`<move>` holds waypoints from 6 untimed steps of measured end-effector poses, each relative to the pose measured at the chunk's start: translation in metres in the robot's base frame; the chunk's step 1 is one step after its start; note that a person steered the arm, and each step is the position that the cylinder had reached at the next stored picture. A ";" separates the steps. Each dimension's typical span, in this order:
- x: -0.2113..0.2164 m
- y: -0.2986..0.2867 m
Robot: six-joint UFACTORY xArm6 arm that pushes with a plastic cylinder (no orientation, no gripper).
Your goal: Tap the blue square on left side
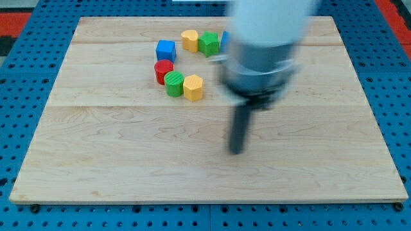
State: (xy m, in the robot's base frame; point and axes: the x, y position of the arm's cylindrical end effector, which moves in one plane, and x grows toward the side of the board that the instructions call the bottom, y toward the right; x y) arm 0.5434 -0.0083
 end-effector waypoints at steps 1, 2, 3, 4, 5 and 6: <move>-0.014 -0.114; -0.065 -0.191; -0.149 -0.219; -0.215 -0.209; -0.275 -0.133; -0.263 -0.103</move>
